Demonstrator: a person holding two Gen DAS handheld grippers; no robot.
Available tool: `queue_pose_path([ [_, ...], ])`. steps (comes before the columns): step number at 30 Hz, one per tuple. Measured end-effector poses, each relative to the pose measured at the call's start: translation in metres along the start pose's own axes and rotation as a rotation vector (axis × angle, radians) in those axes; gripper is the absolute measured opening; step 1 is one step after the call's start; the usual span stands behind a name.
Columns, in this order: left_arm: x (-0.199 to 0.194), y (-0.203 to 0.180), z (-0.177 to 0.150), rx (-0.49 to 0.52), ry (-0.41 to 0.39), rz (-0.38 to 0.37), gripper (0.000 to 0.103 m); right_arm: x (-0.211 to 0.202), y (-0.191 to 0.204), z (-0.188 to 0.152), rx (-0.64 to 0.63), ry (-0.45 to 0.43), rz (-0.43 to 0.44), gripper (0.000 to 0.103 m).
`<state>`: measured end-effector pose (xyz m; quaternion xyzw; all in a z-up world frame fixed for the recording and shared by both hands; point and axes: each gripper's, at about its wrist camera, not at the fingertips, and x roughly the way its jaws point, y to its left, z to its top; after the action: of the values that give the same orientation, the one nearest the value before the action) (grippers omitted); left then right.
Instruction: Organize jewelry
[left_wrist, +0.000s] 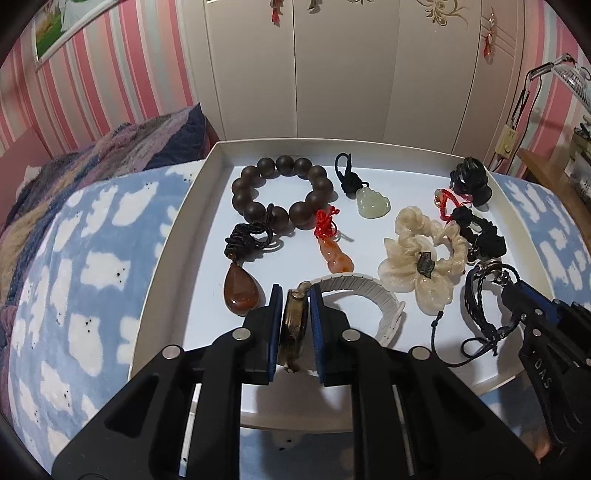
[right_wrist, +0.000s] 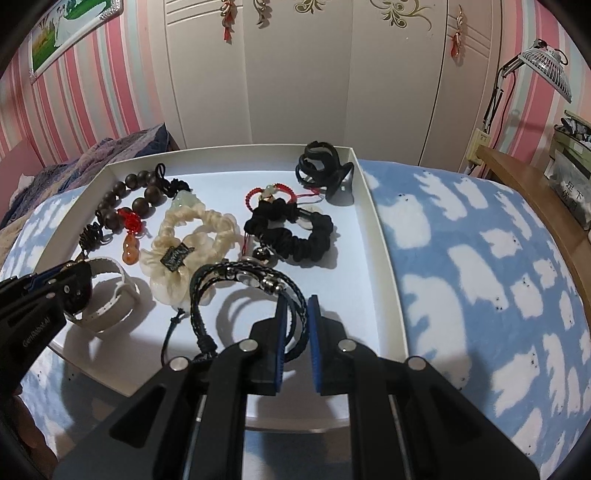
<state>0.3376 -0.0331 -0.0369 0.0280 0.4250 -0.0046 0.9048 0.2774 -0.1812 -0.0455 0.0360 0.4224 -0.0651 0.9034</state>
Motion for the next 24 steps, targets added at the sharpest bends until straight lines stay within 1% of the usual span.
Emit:
queue_pose_path([
  [10,0.003,0.001,-0.002,0.0,0.0,0.005,0.015,0.008,0.001,-0.004,0.008,0.03,0.015,0.012],
  [13,0.004,0.002,-0.002,-0.002,0.002,0.006,0.019,0.009,0.0,-0.005,0.015,0.037,0.027,0.014],
  [17,0.003,0.003,-0.003,-0.007,0.001,0.002,0.03,0.008,-0.002,-0.004,0.021,0.039,0.029,0.015],
  [19,-0.001,0.002,-0.003,-0.008,0.0,-0.002,0.032,0.007,-0.003,-0.004,0.028,0.044,0.039,0.015],
  [20,-0.003,0.001,-0.003,-0.008,-0.002,-0.004,0.036,0.005,-0.004,-0.003,0.032,0.042,0.04,0.02],
  [21,-0.007,0.001,-0.002,-0.007,-0.007,-0.004,0.04,0.002,-0.005,-0.002,0.036,0.039,0.045,0.035],
  [22,-0.01,0.0,-0.002,-0.007,-0.013,0.0,0.052,-0.003,-0.006,-0.002,0.043,0.029,0.051,0.044],
  [23,-0.017,0.0,-0.002,-0.008,-0.029,0.01,0.06,-0.008,-0.007,-0.001,0.05,0.014,0.05,0.056],
  [24,-0.022,0.0,-0.002,-0.007,-0.039,0.014,0.061,-0.015,-0.007,0.0,0.052,-0.008,0.043,0.057],
])
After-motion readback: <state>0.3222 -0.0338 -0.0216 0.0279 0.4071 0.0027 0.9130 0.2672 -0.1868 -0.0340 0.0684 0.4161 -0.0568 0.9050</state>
